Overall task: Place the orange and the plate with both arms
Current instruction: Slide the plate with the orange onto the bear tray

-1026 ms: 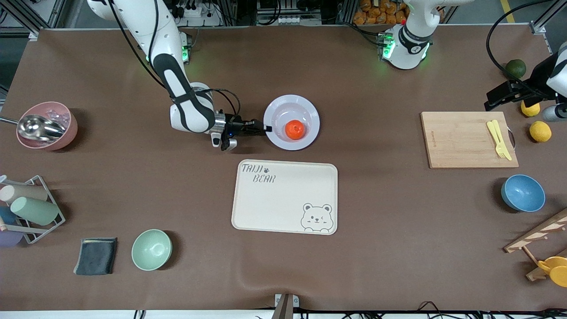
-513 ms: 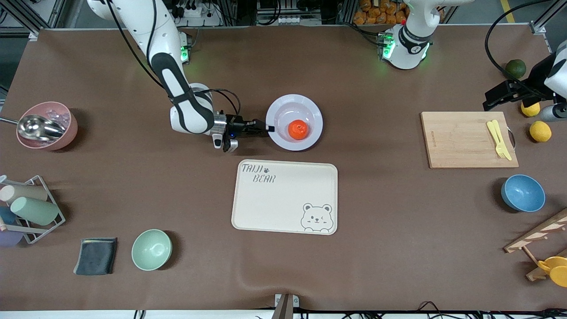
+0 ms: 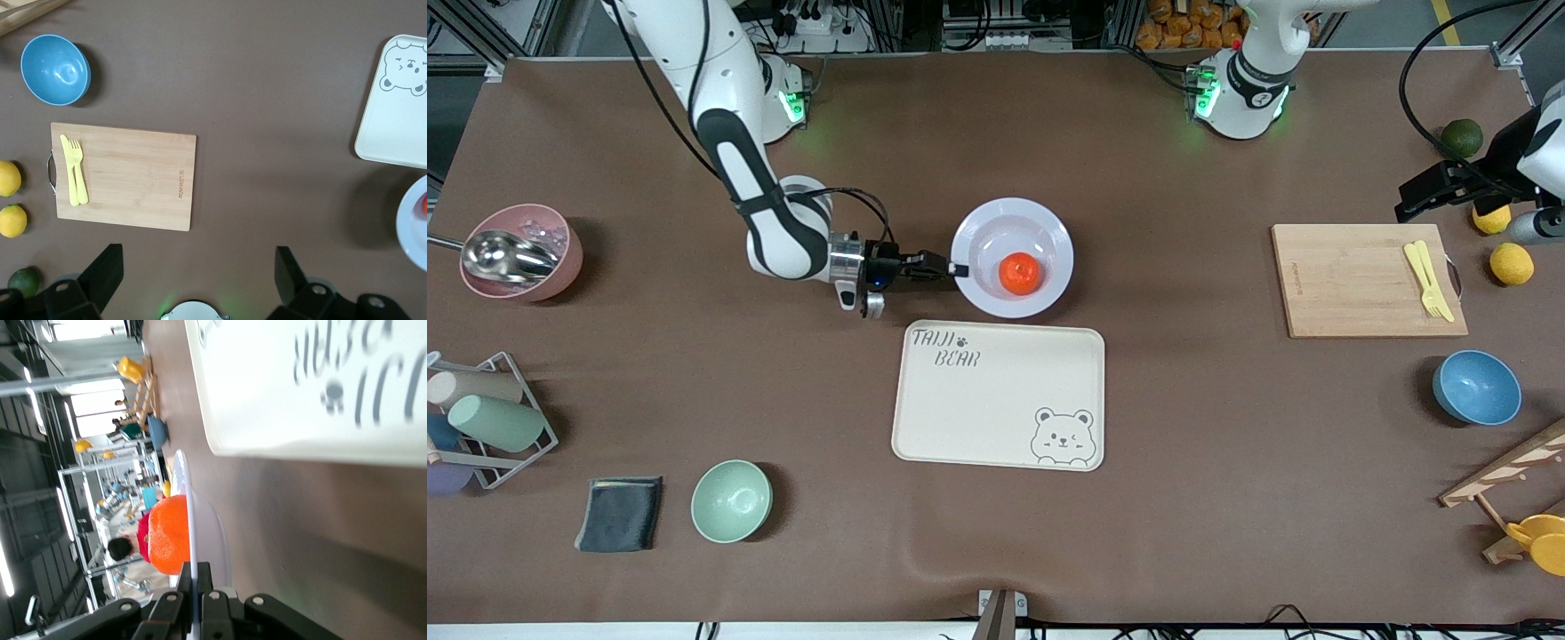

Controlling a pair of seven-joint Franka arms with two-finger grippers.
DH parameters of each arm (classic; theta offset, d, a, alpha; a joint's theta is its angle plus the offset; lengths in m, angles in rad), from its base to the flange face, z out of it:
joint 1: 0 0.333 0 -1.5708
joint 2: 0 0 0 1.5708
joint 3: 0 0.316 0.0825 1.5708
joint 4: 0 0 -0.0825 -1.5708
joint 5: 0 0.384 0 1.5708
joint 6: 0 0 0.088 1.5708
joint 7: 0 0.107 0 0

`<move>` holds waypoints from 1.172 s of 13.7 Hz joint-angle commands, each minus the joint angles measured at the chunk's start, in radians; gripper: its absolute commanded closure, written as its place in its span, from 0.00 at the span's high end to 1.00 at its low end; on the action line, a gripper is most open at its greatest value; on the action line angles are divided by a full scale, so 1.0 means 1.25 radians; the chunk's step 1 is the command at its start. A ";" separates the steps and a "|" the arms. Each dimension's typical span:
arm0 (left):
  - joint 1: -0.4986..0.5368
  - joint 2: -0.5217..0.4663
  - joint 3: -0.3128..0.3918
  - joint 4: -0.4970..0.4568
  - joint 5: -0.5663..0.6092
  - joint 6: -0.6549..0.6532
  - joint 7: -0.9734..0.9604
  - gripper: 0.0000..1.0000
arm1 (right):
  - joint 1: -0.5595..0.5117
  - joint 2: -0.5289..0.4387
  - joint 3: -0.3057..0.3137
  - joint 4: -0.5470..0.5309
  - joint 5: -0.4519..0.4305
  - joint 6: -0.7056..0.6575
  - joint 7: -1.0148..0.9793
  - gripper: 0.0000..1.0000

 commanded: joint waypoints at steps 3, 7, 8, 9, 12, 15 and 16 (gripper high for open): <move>-0.002 -0.003 0.003 -0.010 -0.007 0.014 0.005 1.00 | -0.008 -0.008 0.005 0.095 0.029 0.152 0.061 0.00; -0.004 0.006 0.003 -0.011 -0.007 0.025 0.005 1.00 | -0.026 0.039 0.004 0.178 0.029 0.205 0.088 0.00; -0.004 0.008 0.003 -0.012 -0.007 0.025 0.005 1.00 | -0.029 0.055 0.004 0.194 0.029 0.220 0.087 0.00; -0.004 0.008 0.003 -0.012 -0.007 0.025 0.004 1.00 | -0.030 0.074 0.004 0.218 0.029 0.239 0.088 0.00; -0.005 0.010 0.003 -0.011 -0.007 0.025 0.005 1.00 | -0.020 0.142 0.005 0.305 0.029 0.313 0.092 0.00; -0.005 0.010 0.003 -0.012 -0.007 0.025 0.004 1.00 | -0.026 0.166 0.004 0.335 0.028 0.319 0.102 0.00; -0.005 0.010 0.003 -0.012 -0.007 0.025 0.005 1.00 | -0.029 0.173 0.005 0.338 0.023 0.319 0.103 0.00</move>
